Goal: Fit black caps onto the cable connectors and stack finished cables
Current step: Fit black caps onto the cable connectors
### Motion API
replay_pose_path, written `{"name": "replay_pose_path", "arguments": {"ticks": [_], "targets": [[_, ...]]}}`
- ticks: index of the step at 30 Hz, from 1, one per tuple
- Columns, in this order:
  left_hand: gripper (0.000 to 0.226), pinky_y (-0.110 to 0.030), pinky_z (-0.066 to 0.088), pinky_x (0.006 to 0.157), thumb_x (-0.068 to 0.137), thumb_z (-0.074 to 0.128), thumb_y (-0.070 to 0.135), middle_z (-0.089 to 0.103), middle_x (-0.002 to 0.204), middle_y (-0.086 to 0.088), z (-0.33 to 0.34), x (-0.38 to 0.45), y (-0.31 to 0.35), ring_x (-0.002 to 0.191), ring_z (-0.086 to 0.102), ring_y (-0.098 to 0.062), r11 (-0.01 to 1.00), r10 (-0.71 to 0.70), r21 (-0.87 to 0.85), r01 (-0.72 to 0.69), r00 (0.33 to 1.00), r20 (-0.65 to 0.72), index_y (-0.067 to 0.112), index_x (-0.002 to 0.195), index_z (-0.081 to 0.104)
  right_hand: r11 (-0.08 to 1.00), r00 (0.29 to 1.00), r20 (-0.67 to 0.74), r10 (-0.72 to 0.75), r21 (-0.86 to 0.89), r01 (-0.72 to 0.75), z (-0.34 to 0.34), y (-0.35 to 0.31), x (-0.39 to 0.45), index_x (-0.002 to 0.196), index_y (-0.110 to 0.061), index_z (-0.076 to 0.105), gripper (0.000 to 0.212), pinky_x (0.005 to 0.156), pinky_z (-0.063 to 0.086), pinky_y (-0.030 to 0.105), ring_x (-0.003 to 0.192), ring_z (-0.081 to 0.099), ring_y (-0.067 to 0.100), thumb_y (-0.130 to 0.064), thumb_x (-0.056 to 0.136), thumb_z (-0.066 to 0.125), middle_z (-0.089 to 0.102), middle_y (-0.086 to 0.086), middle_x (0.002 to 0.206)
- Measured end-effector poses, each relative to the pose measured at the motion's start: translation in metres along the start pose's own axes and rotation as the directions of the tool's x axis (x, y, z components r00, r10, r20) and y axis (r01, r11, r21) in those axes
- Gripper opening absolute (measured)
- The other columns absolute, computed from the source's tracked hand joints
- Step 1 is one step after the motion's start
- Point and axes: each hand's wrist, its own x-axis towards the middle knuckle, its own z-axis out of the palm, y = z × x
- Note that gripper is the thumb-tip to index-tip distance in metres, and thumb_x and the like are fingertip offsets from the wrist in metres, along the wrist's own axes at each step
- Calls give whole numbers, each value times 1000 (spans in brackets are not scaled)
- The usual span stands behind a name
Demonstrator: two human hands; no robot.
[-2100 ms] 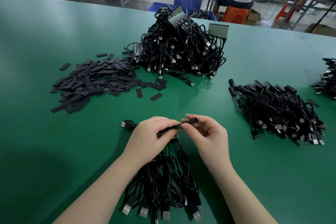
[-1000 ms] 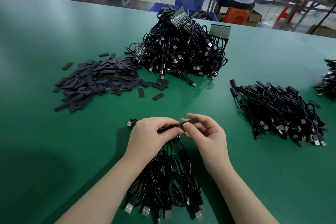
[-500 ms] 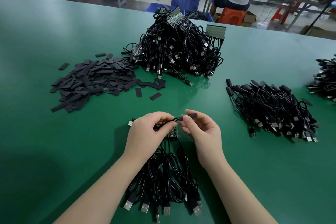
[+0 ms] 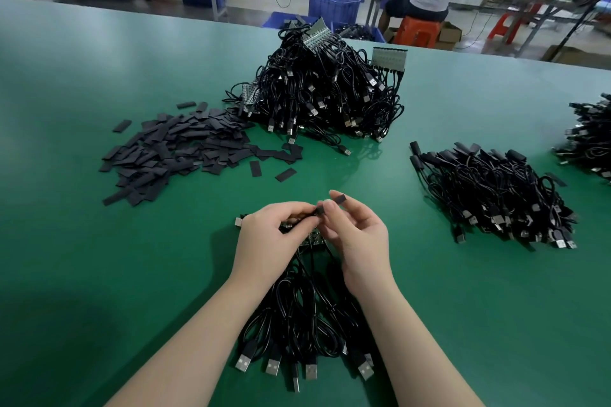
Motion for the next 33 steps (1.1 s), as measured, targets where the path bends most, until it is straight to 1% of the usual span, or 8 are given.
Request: {"name": "replay_pose_path", "arguments": {"ticks": [4, 7, 12, 15, 18, 20, 28, 33], "targets": [[19, -12, 49, 78, 81, 77, 18, 70, 87, 29, -1, 1, 1, 87, 65, 6, 996, 79, 50, -80, 997, 7, 33, 92, 77, 998, 998, 44, -35, -57, 38, -9, 2, -4, 91, -21, 79, 15, 73, 55, 21, 74, 66, 14, -9, 83, 77, 71, 1, 78], [14, -14, 50, 79, 81, 76, 22, 68, 85, 32, -1, 1, 2, 88, 65, 6, 992, 111, 66, -111, 994, 13, 30, 91, 78, 997, 999, 16, -39, -58, 40, -9, 3, -5, 88, -21, 79, 16, 70, 54, 20, 70, 67, 13, -6, 83, 77, 71, 2, 75], [17, -11, 48, 79, 81, 77, 19, 69, 87, 31, -1, 3, 2, 89, 65, 6, 990, 126, 59, -127, 992, 24, 32, 91, 77, 999, 999, -13, -35, -22, 35, -7, 3, -5, 85, -20, 80, 17, 70, 55, 20, 72, 69, 13, -4, 84, 75, 72, 3, 73], [26, -10, 48, 79, 80, 79, 18, 70, 90, 29, -2, 3, 3, 89, 66, 5, 994, 108, 21, -108, 994, 18, 42, 89, 74, 999, 999, 7, -32, -16, 32, -7, 2, -6, 87, -21, 80, 16, 70, 54, 19, 73, 69, 13, -5, 83, 77, 72, 4, 75], [36, -10, 48, 77, 78, 80, 16, 70, 91, 30, -2, 1, 4, 87, 67, 4, 992, 127, -1, -127, 992, -11, 49, 89, 70, 998, 999, 42, -32, -54, 35, -8, 0, -7, 87, -21, 79, 16, 69, 53, 19, 65, 63, 11, -6, 84, 76, 69, 2, 71], [37, -11, 49, 76, 78, 81, 15, 69, 89, 31, -2, 1, 4, 86, 67, 4, 991, 134, -12, -134, 991, -26, 49, 89, 70, 997, 998, 51, -30, -69, 34, -8, -1, -7, 86, -21, 79, 16, 68, 53, 20, 60, 59, 11, -6, 84, 75, 67, 1, 67], [35, -9, 48, 76, 78, 80, 14, 70, 87, 30, -2, 2, 3, 85, 68, 3, 990, 135, -28, -136, 991, -22, 47, 89, 73, 998, 999, 40, -14, -61, 16, -6, -3, -11, 86, -18, 77, 13, 68, 54, 21, 63, 60, 13, -6, 84, 75, 68, 5, 69], [37, -10, 50, 76, 75, 81, 14, 71, 86, 30, -3, 1, 0, 84, 68, 5, 994, 74, -75, -75, 997, -16, 48, 88, 74, 996, 998, 56, 1, -90, 4, -5, -5, -11, 86, -19, 77, 13, 68, 53, 21, 67, 63, 13, -6, 84, 75, 71, 6, 72]]}}
